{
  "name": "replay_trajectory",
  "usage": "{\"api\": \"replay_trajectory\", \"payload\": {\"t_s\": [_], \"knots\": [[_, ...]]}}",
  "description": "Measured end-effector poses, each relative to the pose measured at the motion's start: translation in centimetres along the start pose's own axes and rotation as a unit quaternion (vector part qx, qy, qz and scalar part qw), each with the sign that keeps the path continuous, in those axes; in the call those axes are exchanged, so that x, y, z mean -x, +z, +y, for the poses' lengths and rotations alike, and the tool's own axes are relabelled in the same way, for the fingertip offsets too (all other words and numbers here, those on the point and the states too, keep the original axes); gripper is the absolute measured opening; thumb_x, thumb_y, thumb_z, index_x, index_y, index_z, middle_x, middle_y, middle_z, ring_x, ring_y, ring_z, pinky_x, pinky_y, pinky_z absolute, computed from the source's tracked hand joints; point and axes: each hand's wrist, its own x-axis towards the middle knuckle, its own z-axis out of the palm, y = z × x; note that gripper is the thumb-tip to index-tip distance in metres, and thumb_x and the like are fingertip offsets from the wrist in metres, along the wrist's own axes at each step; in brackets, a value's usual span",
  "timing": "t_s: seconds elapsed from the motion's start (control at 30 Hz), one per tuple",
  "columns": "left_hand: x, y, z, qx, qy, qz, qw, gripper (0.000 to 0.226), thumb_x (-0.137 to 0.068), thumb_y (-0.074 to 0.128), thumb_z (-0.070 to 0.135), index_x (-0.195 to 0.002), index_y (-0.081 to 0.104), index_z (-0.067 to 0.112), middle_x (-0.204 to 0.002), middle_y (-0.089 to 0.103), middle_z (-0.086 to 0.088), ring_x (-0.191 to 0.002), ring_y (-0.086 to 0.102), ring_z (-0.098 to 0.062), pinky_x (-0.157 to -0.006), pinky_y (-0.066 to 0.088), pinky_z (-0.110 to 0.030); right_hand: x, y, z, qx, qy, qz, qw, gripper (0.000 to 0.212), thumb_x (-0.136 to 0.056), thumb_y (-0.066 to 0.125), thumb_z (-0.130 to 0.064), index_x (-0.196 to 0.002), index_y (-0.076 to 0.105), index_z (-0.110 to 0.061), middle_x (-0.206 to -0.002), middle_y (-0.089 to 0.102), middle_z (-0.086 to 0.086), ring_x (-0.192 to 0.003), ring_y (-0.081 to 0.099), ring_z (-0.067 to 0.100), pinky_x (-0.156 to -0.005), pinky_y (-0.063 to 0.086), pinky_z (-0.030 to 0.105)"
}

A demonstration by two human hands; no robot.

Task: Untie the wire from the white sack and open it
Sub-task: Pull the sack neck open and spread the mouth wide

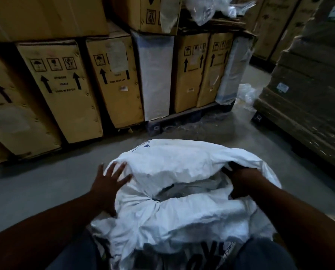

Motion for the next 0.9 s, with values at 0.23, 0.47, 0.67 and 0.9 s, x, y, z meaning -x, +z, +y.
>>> {"api": "replay_trajectory", "payload": {"t_s": [0.23, 0.47, 0.67, 0.9], "knots": [[-1.7, -4.0, 8.6, 0.057, 0.334, 0.308, 0.889, 0.061, -0.082, 0.070, 0.051, -0.132, 0.060, 0.017, -0.132, 0.061, -0.011, -0.116, 0.062, -0.035, -0.094, 0.052, -0.047, 1.3, 1.1, -6.4, 0.105, -0.267, 0.268, 0.920, 0.082, -0.077, 0.058, -0.042, -0.152, 0.037, -0.018, -0.151, 0.043, 0.013, -0.138, 0.042, 0.035, -0.112, 0.034, 0.051], [-4.4, -1.7, 9.2, 0.014, 0.161, 0.077, 0.984, 0.154, -0.041, 0.074, 0.089, -0.166, 0.003, 0.033, -0.170, -0.025, -0.009, -0.158, -0.016, -0.040, -0.118, -0.007, -0.073, 2.0, 2.5, -1.8, 0.093, 0.002, 0.121, 0.988, 0.146, -0.034, 0.075, -0.077, -0.160, 0.017, -0.031, -0.169, -0.002, 0.015, -0.155, 0.005, 0.038, -0.115, 0.000, 0.072], [-3.9, -0.5, 11.0, -0.023, 0.230, 0.111, 0.967, 0.126, -0.053, 0.082, 0.077, -0.160, 0.031, 0.036, -0.171, 0.009, -0.019, -0.158, 0.010, -0.034, -0.112, -0.021, -0.072, -2.4, 3.7, -2.0, 0.080, 0.112, 0.102, 0.985, 0.151, -0.048, 0.076, -0.077, -0.157, -0.019, -0.032, -0.165, -0.021, 0.018, -0.154, -0.009, 0.040, -0.111, -0.008, 0.074], [-5.5, -1.8, 10.6, 0.144, 0.330, -0.013, 0.933, 0.089, -0.084, 0.044, 0.085, -0.155, 0.040, 0.031, -0.161, 0.045, 0.000, -0.145, 0.047, -0.023, -0.125, 0.031, -0.043, -4.1, 3.3, -9.3, 0.036, 0.009, 0.168, 0.985, 0.119, -0.064, 0.073, -0.039, -0.160, 0.012, -0.005, -0.167, -0.005, 0.020, -0.155, 0.002, 0.039, -0.120, -0.004, 0.065]]}}
